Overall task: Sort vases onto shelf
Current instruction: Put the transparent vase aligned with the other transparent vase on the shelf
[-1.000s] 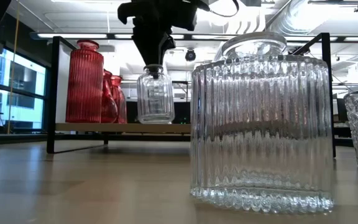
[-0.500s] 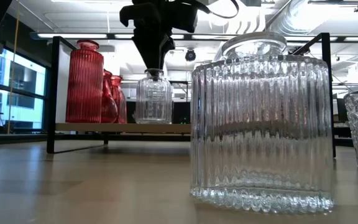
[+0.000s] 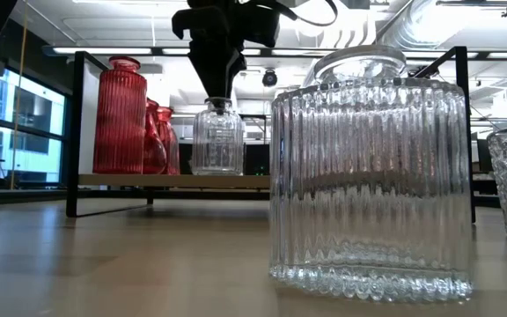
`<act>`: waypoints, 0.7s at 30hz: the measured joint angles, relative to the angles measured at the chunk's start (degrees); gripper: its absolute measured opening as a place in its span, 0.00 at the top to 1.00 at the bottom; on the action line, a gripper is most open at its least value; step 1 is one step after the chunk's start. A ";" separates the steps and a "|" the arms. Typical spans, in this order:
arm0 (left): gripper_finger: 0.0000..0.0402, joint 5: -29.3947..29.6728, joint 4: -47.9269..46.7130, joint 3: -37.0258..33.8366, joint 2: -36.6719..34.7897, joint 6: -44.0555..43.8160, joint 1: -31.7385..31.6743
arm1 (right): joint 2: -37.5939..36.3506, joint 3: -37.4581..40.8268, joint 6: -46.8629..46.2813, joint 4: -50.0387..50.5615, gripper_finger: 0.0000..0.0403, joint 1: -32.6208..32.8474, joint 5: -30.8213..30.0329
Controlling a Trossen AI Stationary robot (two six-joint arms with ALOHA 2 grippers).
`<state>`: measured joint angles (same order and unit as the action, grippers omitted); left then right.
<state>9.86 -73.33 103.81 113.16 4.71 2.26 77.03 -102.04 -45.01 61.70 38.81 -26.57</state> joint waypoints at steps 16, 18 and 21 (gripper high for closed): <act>0.79 5.32 0.15 0.00 0.00 0.00 -0.06 | 0.00 0.00 -0.13 -0.31 1.00 1.73 -0.39; 0.79 5.32 0.15 0.00 0.00 0.00 -0.22 | 0.00 0.00 -0.17 -0.31 1.00 2.01 -0.59; 0.79 5.67 0.15 0.00 0.00 0.00 -0.39 | 0.00 0.00 -0.17 -0.31 1.00 2.25 -0.65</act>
<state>15.52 -73.19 103.81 113.16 4.71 1.87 77.03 -102.04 -45.19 61.39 41.06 -27.22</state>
